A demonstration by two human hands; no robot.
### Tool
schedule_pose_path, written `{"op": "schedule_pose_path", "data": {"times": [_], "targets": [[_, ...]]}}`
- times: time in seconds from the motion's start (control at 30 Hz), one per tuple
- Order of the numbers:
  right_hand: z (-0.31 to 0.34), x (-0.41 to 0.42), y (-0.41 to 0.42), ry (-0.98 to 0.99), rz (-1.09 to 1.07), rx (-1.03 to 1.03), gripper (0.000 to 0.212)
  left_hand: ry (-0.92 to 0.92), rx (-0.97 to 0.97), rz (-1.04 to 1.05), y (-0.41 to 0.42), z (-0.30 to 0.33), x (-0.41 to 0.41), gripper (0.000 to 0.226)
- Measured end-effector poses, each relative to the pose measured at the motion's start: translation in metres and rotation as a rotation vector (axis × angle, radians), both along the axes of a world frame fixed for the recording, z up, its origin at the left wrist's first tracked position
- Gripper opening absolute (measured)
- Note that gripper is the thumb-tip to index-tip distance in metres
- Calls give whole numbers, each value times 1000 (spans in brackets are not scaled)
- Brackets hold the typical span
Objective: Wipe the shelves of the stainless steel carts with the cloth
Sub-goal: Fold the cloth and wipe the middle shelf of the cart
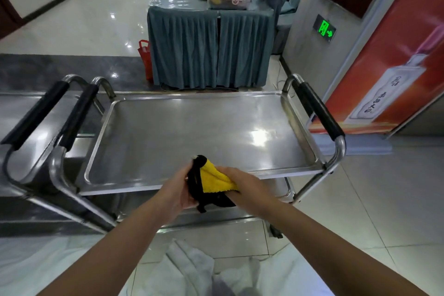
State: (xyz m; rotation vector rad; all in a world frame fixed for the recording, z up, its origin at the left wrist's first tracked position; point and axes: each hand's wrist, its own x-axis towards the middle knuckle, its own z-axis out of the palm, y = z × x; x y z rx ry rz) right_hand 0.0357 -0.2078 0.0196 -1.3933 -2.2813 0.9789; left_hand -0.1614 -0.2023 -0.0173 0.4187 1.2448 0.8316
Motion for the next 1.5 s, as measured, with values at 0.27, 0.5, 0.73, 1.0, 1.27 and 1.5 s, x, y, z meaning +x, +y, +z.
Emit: {"op": "schedule_pose_path", "data": {"times": [0.27, 0.5, 0.73, 1.0, 1.27, 1.5], "targets": [[-20, -21, -40, -9, -66, -36, 70, -2, 92, -106, -31, -2, -20, 38], [-33, -9, -53, 17, -92, -103, 70, -34, 94, -197, -41, -11, -12, 43], [-62, 10, -45, 9, -49, -191, 47, -26, 7, -182, -46, -42, 1, 28], [-202, 23, -16, 92, -54, -187, 37, 137, -24, -90, -25, -160, 31, 20], [-388, 51, 29, 240, -116, -21, 57, 78, 43, 105, 29, -332, 69, 19], [-468, 50, 73, 361, -117, 204, 52, -97, 324, -101, 77, -408, 80, 76]]}}
